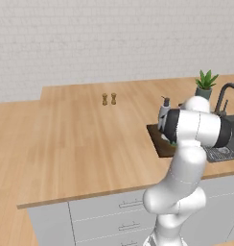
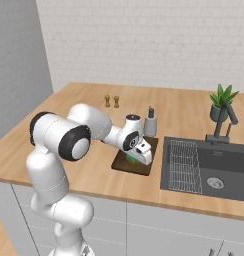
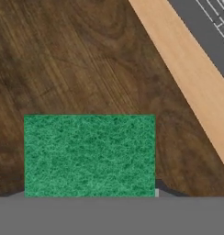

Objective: Pick up the sponge from the counter and clean the cutting board by briefly scrubbing or pressing down on the cutting board. Once finished, release the sponge.

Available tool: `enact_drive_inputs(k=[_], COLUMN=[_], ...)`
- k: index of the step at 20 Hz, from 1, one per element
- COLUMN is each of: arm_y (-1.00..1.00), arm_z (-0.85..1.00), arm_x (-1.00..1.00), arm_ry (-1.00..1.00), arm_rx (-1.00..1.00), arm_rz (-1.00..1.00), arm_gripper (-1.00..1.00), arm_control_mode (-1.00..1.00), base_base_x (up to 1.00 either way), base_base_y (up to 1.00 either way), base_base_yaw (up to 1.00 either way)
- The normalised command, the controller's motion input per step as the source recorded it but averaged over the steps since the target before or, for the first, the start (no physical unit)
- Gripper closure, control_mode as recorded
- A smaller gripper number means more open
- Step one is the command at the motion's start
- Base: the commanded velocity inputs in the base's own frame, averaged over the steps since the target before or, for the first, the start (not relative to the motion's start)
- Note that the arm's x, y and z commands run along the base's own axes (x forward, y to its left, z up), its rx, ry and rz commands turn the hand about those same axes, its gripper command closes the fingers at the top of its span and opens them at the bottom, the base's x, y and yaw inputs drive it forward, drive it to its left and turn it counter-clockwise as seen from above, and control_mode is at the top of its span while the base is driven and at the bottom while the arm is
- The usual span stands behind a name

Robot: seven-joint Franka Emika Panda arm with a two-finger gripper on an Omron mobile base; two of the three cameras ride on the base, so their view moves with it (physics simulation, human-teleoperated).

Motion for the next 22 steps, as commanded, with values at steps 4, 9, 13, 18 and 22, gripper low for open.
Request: enact_drive_inputs(k=[4, 9, 13, 18, 22], arm_y=[-0.80, -0.53, -0.04, 0.20, 0.70], arm_z=[-0.13, -0.68, -0.75, -0.04, 0.18], arm_x=[-0.13, -0.10, -0.70, -0.87, -0.06], arm_ry=[-0.03, 0.00, -0.03, -0.12, -0.16], arm_rx=[0.02, 0.00, 0.00, 0.00, 0.02], arm_rz=[0.00, 0.00, 0.00, 0.00, 0.00], arm_gripper=[1.00, 1.00, 1.00, 1.00, 1.00], arm_control_mode=[-1.00, -1.00, -1.00, -1.00, -1.00], base_base_x=[0.00, 0.00, 0.00, 0.00, 0.00], base_base_y=[0.00, 0.00, 0.00, 0.00, 0.00], base_base_yaw=[0.00, 0.00, 0.00, 0.00, 0.00])
